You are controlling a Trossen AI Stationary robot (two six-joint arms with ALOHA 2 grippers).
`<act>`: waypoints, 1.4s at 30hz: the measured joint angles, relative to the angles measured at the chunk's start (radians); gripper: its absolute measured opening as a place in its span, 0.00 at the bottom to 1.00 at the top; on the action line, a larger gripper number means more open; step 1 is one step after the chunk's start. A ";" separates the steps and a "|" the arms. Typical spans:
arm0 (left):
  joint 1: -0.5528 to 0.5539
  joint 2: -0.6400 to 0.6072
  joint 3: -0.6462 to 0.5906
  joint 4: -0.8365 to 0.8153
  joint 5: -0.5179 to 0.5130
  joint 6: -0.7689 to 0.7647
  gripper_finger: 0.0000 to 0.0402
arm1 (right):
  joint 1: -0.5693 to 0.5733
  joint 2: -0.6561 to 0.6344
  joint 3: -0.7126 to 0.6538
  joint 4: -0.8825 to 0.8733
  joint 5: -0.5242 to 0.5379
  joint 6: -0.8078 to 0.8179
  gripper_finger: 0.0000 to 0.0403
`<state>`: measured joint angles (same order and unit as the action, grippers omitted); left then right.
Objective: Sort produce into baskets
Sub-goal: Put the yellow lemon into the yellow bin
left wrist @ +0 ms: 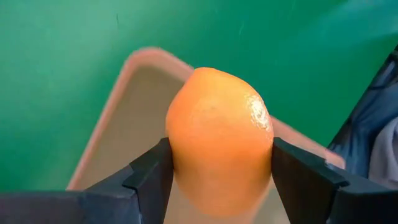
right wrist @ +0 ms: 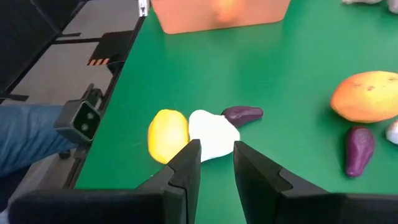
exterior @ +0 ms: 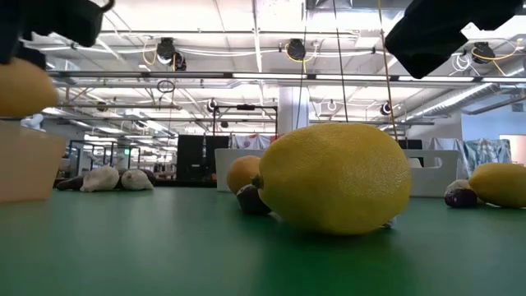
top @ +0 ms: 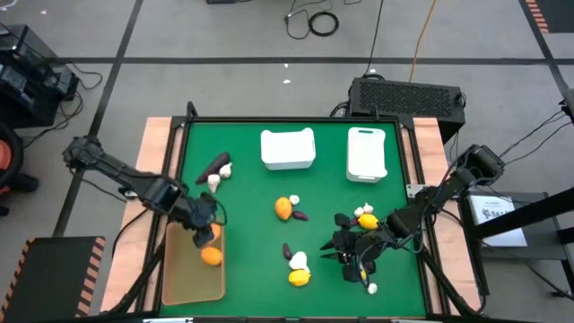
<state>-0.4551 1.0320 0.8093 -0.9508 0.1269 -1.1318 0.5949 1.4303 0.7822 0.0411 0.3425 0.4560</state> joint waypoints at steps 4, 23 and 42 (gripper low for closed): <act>-0.064 0.040 0.000 -0.001 0.005 -0.023 0.61 | 0.000 0.000 0.000 0.000 0.005 0.003 0.21; -0.083 0.205 0.000 -0.027 0.005 0.041 0.75 | 0.000 0.000 0.000 0.000 0.005 0.000 0.21; 0.065 0.205 0.145 0.148 -0.126 0.300 0.76 | 0.000 0.000 0.000 -0.001 0.021 0.002 0.21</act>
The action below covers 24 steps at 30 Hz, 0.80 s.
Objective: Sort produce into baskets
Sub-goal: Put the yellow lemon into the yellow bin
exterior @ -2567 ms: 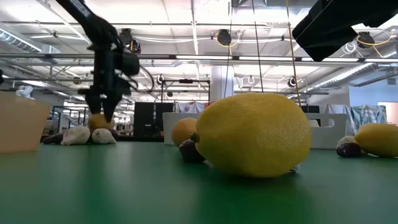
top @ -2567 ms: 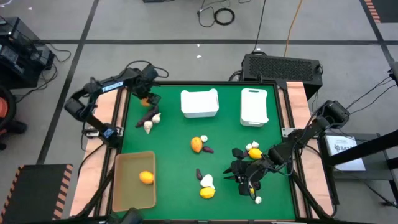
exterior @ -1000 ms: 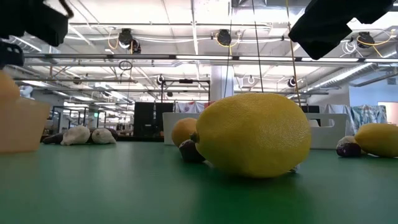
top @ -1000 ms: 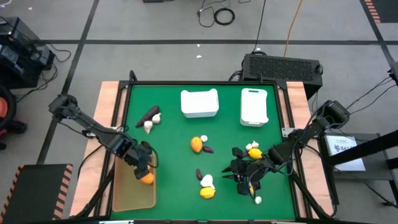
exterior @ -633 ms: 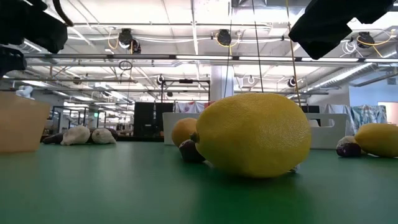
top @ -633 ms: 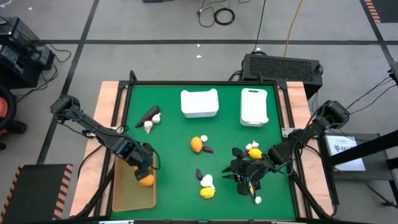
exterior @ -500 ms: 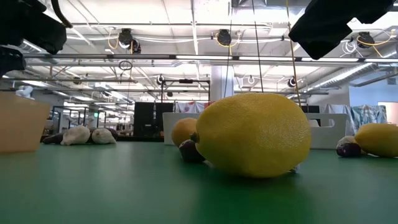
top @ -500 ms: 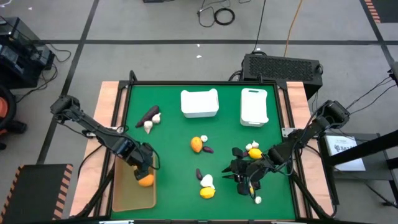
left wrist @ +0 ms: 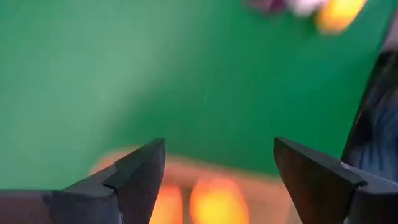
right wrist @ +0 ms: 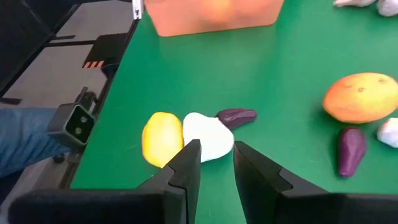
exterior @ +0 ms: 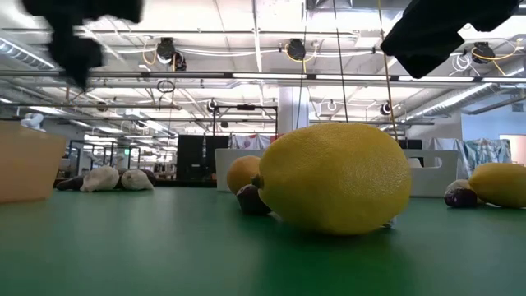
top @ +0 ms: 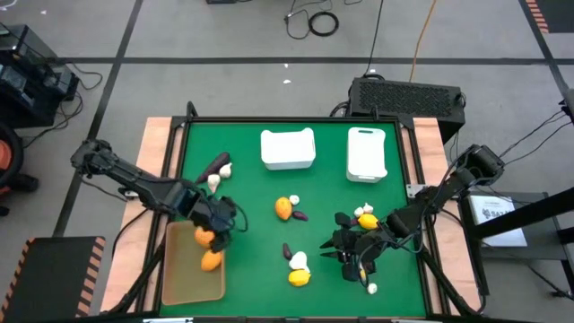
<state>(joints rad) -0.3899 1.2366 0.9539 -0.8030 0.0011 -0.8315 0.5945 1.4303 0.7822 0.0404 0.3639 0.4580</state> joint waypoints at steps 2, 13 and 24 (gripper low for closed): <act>0.027 0.005 0.000 0.090 -0.030 0.047 0.76 | 0.000 0.000 0.000 0.000 0.004 0.001 0.21; 0.117 0.179 0.000 0.479 -0.037 0.384 0.76 | 0.000 -0.012 0.000 -0.087 -0.007 0.068 0.21; 0.121 0.361 0.014 0.823 -0.010 0.607 0.76 | -0.015 -0.198 0.000 -0.673 -0.052 0.348 0.21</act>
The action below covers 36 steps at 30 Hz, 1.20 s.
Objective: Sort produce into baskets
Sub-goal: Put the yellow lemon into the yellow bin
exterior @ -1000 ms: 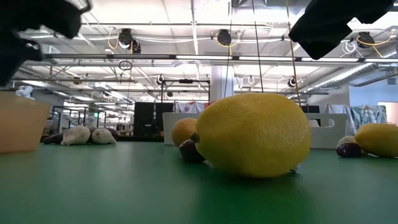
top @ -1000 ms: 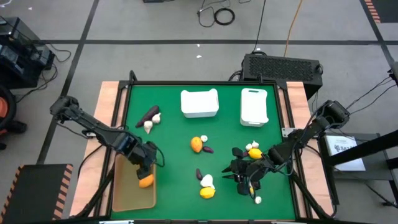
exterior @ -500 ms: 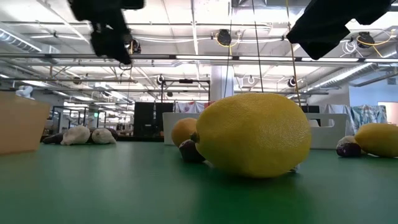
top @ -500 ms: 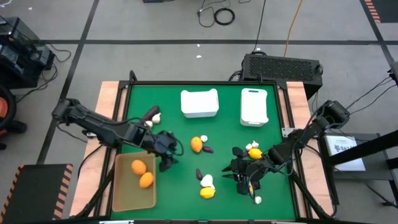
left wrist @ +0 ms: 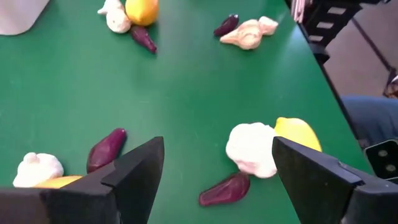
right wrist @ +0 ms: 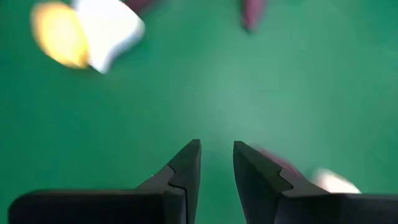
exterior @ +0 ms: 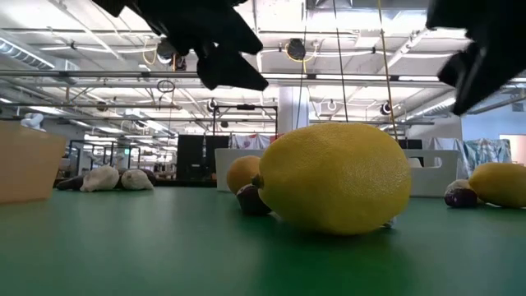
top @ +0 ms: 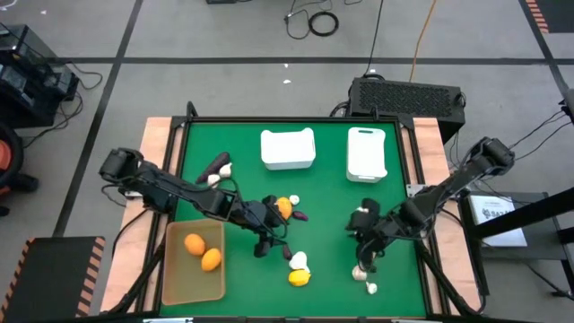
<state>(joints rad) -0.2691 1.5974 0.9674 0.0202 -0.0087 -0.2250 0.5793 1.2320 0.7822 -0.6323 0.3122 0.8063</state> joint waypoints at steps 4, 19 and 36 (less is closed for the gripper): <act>0.002 0.011 0.008 0.000 0.000 0.005 0.76 | -0.020 -0.018 0.000 -0.172 0.029 0.076 0.21; 0.001 0.011 0.008 -0.057 0.033 0.002 0.76 | -0.101 0.007 -0.006 -0.317 -0.103 0.068 0.64; 0.001 0.011 0.008 -0.068 0.033 -0.004 0.76 | -0.142 0.009 -0.201 -0.131 -0.103 0.018 0.74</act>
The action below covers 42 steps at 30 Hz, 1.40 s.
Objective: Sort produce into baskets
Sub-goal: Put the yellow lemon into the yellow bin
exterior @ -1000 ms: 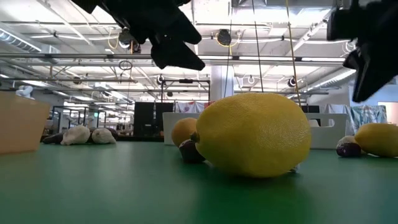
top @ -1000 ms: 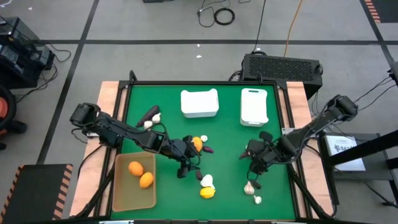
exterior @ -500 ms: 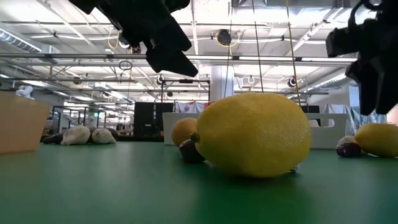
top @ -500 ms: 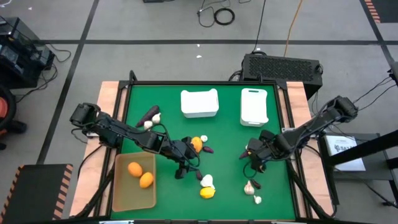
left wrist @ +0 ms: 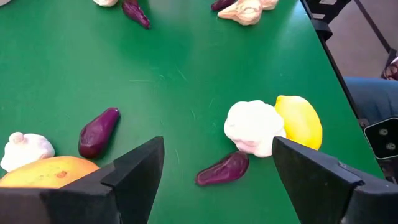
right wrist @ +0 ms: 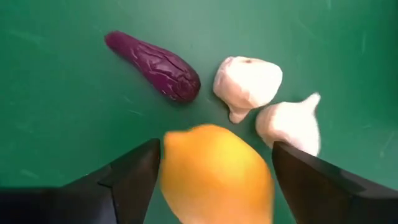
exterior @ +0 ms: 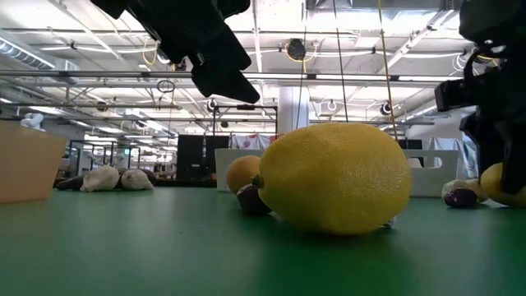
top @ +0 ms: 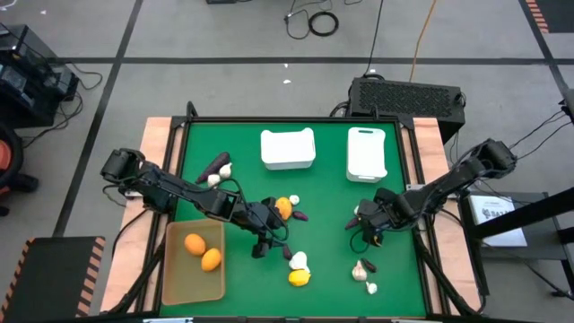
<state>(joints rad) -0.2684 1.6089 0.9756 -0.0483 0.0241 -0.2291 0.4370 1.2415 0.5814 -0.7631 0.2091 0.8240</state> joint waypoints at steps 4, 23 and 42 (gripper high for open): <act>0.000 0.000 0.000 0.000 0.000 0.000 0.76 | 0.000 0.000 -0.013 0.012 0.000 0.007 0.70; 0.002 -0.054 0.001 -0.122 0.037 -0.002 0.76 | 0.001 0.000 0.011 0.062 -0.066 0.054 0.56; -0.034 -0.449 0.009 -0.908 -0.220 -0.340 0.76 | -0.021 0.134 0.110 0.933 0.002 -0.388 0.55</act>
<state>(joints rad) -0.3024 1.1600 0.9849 -0.9567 -0.1963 -0.5693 0.4163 1.3754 0.6910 0.1703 0.2113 0.4359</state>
